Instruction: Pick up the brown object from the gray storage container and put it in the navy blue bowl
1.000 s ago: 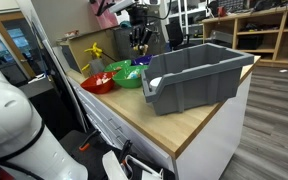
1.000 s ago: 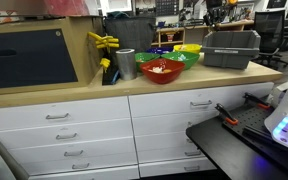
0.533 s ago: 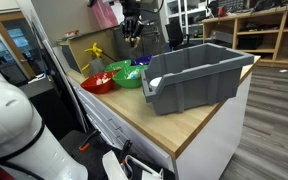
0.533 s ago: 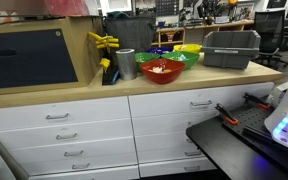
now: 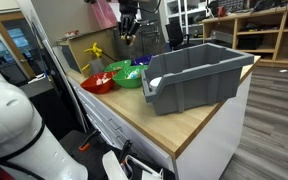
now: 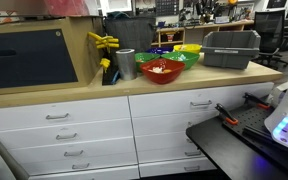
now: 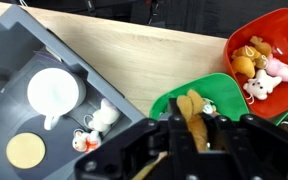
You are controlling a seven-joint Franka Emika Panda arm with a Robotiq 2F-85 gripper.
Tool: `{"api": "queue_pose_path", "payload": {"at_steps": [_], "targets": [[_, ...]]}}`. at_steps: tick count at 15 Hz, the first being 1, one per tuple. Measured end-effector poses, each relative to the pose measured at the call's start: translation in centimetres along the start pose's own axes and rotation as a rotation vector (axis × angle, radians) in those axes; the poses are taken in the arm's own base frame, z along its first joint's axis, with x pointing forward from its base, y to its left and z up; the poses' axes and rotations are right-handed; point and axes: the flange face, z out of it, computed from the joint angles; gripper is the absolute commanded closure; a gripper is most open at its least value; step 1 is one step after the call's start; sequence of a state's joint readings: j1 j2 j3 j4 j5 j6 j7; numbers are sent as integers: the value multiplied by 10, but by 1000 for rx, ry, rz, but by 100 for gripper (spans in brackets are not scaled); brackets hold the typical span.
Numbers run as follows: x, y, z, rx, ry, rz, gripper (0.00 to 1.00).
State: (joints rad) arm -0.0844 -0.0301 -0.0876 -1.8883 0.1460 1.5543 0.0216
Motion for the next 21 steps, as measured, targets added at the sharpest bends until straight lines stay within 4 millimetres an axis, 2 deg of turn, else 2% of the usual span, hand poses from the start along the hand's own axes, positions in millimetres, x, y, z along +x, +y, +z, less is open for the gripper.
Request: {"api": "queue_pose_path", "payload": {"at_steps": [1,2,5,7,9,14,16,18,21], "targets": [[0,0,0,0,0,0,93],[0,0,0,0,0,0,98],[0,0,2,1,-5,0,98],[2,-7,14,16,-29,-7,98],[6,-29,34,31,-64,-38,98],[23,-108,90,9,-111,-163,98],[32,-131,104,-5,-98,-204,98],[44,-147,108,-23,-58,-247,98],[68,-160,101,-42,34,-297,98]]}}
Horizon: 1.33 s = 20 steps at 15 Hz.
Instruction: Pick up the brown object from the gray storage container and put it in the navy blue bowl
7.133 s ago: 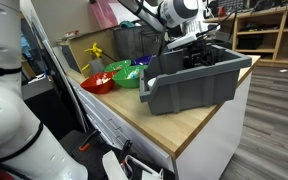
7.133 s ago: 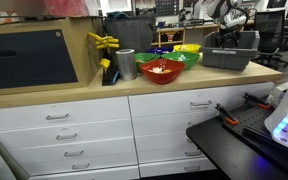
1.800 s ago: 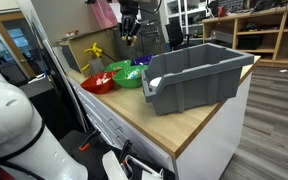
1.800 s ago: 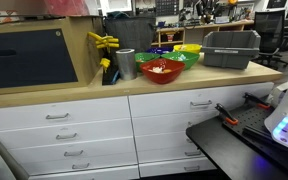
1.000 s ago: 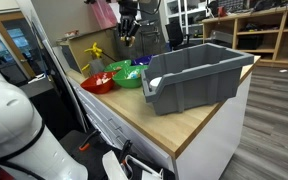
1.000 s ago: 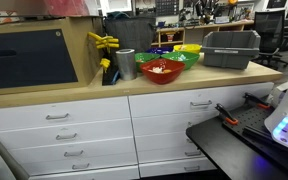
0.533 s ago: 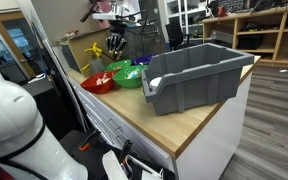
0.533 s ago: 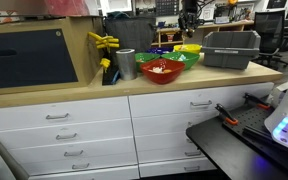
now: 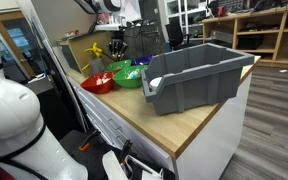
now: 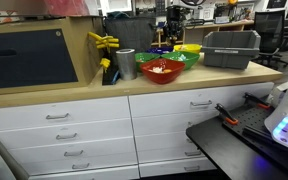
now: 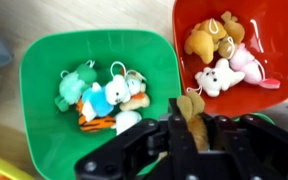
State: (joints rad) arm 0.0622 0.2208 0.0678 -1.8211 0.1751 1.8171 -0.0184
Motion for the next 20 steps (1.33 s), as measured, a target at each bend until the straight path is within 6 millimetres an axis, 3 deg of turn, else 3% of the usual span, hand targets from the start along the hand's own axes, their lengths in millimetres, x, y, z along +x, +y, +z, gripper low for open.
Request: {"api": "queue_pose_path", "payload": {"at_steps": [5,14,19,20], "targets": [[43,5,-10,-45,112,-36,98],[119,10,18,-44,191,-44,98],[148,11,18,-43,229,-49,98],[152,12,17,-43,236,-49,68]]}}
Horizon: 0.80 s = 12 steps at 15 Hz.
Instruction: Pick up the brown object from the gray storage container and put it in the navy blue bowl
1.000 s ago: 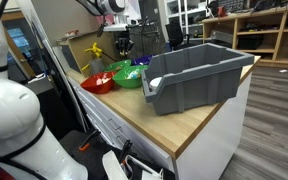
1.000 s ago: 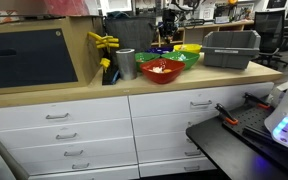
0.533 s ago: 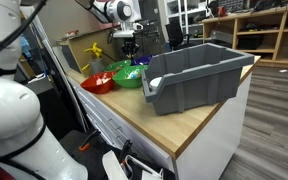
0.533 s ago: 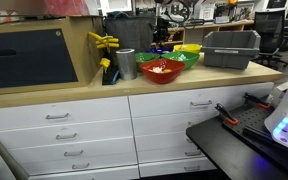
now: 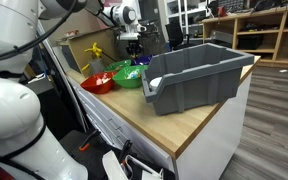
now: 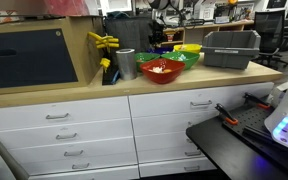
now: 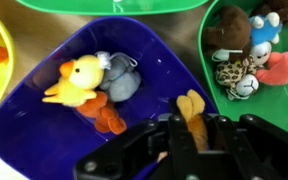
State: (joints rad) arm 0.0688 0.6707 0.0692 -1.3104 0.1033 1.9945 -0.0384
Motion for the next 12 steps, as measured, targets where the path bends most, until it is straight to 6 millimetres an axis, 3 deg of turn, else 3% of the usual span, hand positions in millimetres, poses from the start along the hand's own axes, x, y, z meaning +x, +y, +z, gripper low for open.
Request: {"api": "queue_pose_path", "payload": {"at_steps": [2,7,10,12], "targets": [[6,1,1,1,10,0,62],[8,0,-6,-2,21,-2,25],[6,-1,-27,-5,40,-6,3],[2,-2,-50,-6,55,-7,0]]}}
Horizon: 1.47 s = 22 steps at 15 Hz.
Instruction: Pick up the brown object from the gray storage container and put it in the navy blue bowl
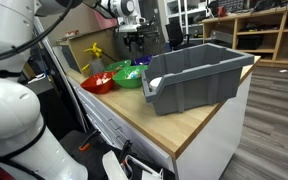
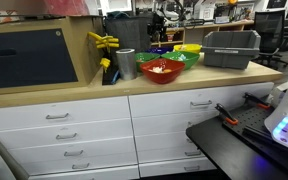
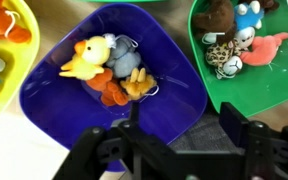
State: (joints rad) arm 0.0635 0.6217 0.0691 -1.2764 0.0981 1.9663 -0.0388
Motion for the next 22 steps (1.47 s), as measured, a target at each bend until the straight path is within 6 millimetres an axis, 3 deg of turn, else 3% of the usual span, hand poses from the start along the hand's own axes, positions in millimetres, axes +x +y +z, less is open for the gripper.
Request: {"api": "queue_pose_path", "payload": {"at_steps": [3,6,14,18,22], "targets": [[-14,0,-40,-2,5,3,0],[-42,1,-79,-1,-8,13,0],[-152,-3,-155,-14,-83,32,0],[-189,2,-174,-15,-146,46,0],[-213,21,-174,-17,-216,21,0]]}}
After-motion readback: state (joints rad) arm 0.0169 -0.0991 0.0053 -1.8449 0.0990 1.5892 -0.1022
